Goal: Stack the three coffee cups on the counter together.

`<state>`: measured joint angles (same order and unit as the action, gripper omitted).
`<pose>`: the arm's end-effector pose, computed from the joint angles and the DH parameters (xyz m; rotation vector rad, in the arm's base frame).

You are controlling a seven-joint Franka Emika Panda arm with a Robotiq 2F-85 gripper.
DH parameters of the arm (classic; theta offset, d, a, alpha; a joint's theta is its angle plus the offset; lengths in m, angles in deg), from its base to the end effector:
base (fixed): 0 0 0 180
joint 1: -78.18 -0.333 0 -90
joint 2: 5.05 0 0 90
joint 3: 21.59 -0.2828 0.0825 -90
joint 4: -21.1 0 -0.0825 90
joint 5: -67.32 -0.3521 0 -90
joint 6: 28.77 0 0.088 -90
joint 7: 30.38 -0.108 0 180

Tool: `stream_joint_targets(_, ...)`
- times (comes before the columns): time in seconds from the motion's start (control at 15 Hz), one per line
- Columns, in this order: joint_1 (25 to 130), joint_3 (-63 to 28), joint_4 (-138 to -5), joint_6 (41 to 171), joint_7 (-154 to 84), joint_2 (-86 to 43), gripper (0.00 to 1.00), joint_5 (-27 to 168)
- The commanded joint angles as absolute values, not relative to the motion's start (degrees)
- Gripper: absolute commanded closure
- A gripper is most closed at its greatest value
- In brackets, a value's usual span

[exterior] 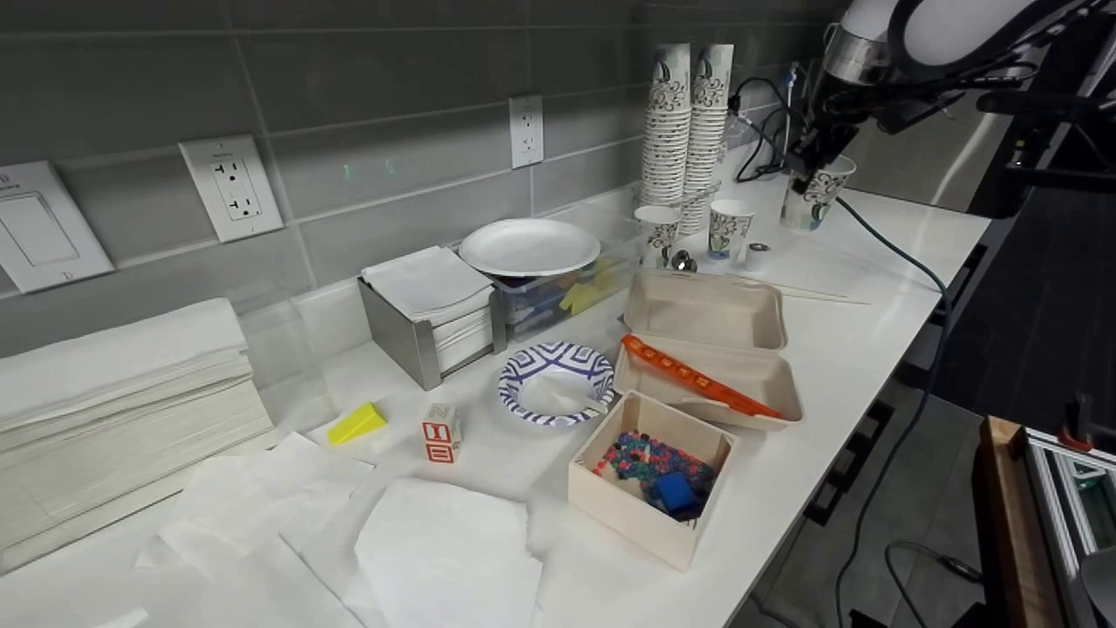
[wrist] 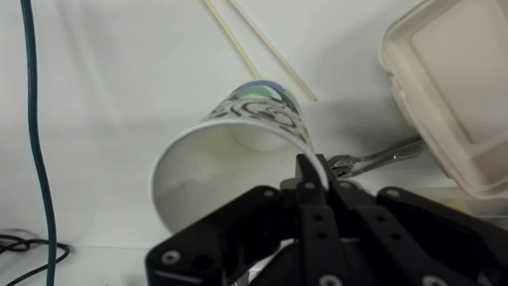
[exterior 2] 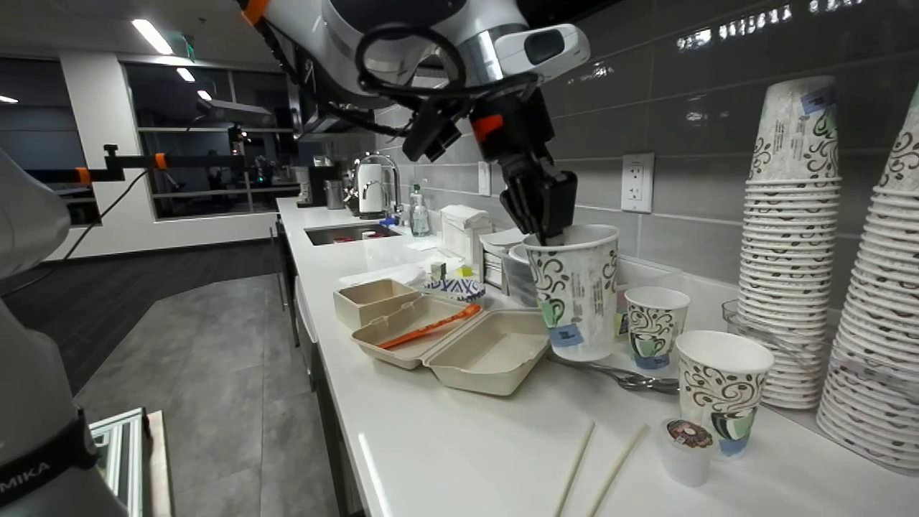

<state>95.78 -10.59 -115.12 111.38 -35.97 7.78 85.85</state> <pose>0.4142 -0.2282 0.4222 2.8164 -0.5409 0.3547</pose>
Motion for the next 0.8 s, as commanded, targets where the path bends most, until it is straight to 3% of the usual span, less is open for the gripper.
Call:
stream_joint_targets(0.0,95.3,-10.3,-113.79,111.22,-36.09,6.96,0.98,85.82)
stream_joint_targets(0.73,93.85,-10.44,-103.19,112.17,-36.61,-3.97,1.0,85.22)
